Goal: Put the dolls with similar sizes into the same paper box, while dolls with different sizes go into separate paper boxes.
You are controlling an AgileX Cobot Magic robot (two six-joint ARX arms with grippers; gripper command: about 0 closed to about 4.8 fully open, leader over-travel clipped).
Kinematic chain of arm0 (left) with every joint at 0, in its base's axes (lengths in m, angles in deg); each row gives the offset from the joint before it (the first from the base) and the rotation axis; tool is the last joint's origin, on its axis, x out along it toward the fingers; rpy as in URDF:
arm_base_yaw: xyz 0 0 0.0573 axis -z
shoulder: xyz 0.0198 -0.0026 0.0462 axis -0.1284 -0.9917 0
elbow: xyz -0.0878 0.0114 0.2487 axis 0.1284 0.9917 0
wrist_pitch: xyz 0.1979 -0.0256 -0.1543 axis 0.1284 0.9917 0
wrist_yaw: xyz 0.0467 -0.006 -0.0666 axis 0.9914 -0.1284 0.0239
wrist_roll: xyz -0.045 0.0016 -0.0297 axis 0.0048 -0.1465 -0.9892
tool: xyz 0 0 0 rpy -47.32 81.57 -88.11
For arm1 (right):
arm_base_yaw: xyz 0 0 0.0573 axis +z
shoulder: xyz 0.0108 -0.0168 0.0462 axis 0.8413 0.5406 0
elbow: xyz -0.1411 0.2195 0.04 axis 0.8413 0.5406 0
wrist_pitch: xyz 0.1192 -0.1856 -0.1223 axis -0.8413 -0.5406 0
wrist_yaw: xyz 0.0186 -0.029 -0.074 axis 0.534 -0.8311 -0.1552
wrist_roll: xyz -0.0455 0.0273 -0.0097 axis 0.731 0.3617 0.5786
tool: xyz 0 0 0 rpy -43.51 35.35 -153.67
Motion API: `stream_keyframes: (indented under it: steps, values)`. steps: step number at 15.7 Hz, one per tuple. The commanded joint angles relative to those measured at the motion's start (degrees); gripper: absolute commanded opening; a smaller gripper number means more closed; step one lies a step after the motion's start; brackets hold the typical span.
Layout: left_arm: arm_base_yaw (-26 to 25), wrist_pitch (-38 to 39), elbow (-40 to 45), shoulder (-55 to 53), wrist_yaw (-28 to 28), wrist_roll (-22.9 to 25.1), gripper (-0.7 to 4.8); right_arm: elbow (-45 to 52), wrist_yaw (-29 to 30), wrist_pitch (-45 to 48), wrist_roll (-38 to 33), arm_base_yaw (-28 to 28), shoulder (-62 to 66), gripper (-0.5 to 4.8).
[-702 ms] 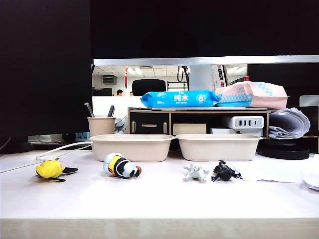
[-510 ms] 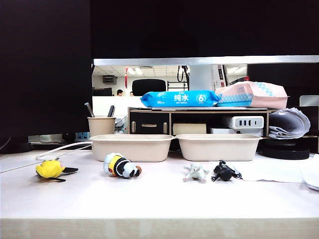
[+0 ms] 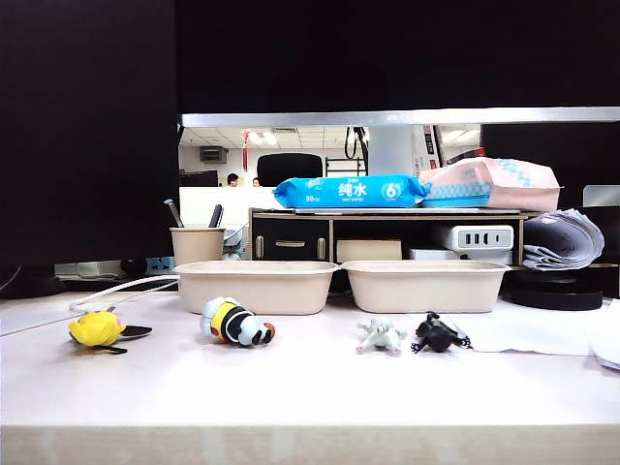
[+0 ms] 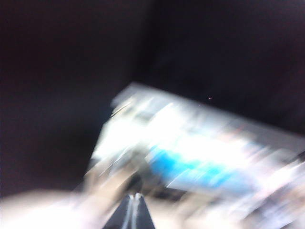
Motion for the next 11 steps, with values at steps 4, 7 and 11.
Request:
stream_keyframes:
  steps: [4,7,11]
  values:
    - [0.0,1.0,-10.9,-6.4,-1.2,-0.4,0.17,-12.7,-3.7,4.4,-2.3,0.0,9.7,-0.06]
    - [0.0,1.1,-14.4,-17.8,-6.1,0.6,0.17,-22.8,11.1,3.7,-2.2,0.2,28.7,-0.06]
    - [0.0,2.4,-19.1,-33.6,-11.8,1.5,0.18,-40.0,19.4,-13.3,-0.5,10.0,55.4,-0.06]
